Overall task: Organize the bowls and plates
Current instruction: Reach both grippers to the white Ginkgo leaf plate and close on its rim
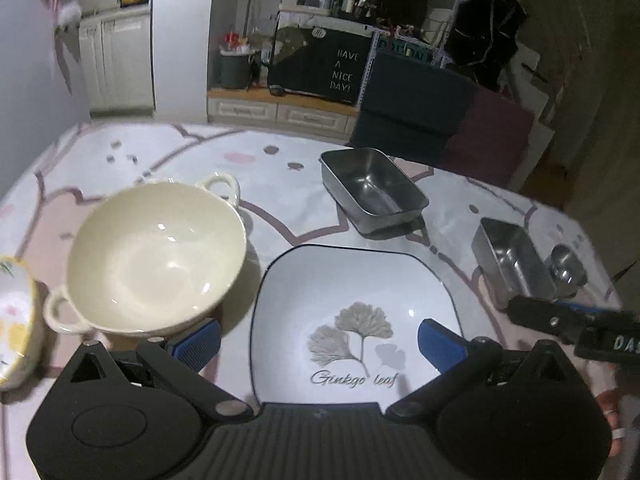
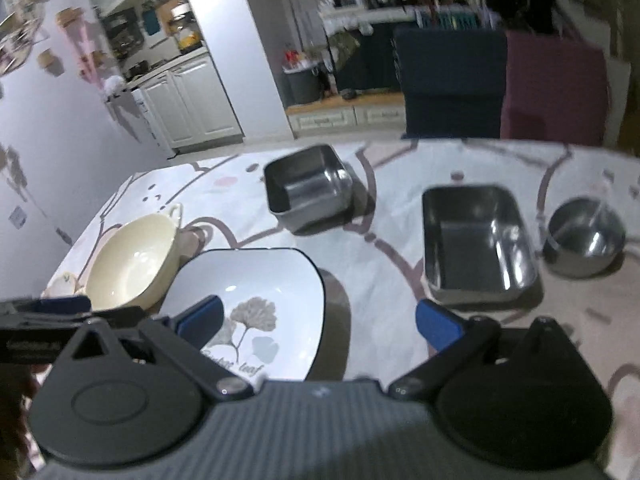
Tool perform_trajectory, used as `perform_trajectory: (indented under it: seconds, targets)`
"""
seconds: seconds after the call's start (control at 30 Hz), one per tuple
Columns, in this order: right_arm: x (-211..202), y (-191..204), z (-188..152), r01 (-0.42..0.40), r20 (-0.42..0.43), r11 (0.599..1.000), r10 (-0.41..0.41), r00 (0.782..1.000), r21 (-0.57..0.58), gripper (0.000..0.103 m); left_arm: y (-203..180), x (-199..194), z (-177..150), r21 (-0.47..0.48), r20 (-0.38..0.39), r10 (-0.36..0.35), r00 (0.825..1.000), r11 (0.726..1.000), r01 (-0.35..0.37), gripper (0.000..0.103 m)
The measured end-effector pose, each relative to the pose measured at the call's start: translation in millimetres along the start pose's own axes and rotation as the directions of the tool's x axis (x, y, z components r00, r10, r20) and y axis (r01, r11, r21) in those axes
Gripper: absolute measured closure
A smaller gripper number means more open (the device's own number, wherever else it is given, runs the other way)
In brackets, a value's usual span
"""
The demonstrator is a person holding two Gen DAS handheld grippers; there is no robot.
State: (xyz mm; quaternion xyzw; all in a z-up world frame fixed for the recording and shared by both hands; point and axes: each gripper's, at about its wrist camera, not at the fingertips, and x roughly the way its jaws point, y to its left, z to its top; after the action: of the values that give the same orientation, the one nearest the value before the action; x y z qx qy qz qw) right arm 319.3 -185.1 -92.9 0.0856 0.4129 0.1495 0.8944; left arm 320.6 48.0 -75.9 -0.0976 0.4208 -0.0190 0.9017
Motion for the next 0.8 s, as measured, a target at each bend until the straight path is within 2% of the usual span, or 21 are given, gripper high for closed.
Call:
perform_trajectory:
  seconds: [0.17,0.3,0.37,0.4,0.47,0.53,0.6,0.73,0.8]
  targets:
    - [22,-10,3,-0.035,-0.024,0.998,0.037,0.999,0.048,0.000,19,16,8,-0.106,-0.031,-0.027,0.999,0.994,0.024,0.000]
    - [46,-21,4,-0.101,-0.088,0.982,0.116,0.989,0.162,0.003,29,24,11,-0.158,-0.027,-0.067,0.997,0.986,0.062,0.000]
    - [57,-25,3,-0.120,-0.114,0.968,0.148,0.982,0.220,0.016,35,27,11,-0.186,-0.020,-0.085,0.996,0.979,0.080,0.000]
    - [63,-26,2,-0.121,-0.130,0.963,0.155,0.979,0.243,0.019,38,29,10,-0.201,-0.010,-0.088,0.996,0.976,0.084,0.000]
    - [70,-27,-1,-0.104,-0.170,0.957,0.154,0.973,0.271,0.031,44,31,8,-0.228,0.020,-0.100,0.995,0.968,0.102,0.000]
    - [76,-28,-5,-0.080,-0.193,0.955,0.139,0.971,0.287,0.041,51,33,9,-0.271,0.018,-0.114,0.993,0.956,0.115,0.000]
    - [81,-31,-8,-0.081,-0.215,0.945,0.155,0.964,0.318,0.054,59,36,8,-0.338,0.018,-0.140,0.990,0.931,0.138,0.000]
    - [88,-31,-12,-0.108,-0.225,0.926,0.199,0.954,0.362,0.083,69,41,8,-0.408,0.004,-0.204,0.979,0.893,0.188,0.000]
    - [89,-30,-12,-0.104,-0.235,0.929,0.197,0.952,0.356,0.085,70,47,8,-0.420,-0.038,-0.224,0.974,0.888,0.188,0.000]
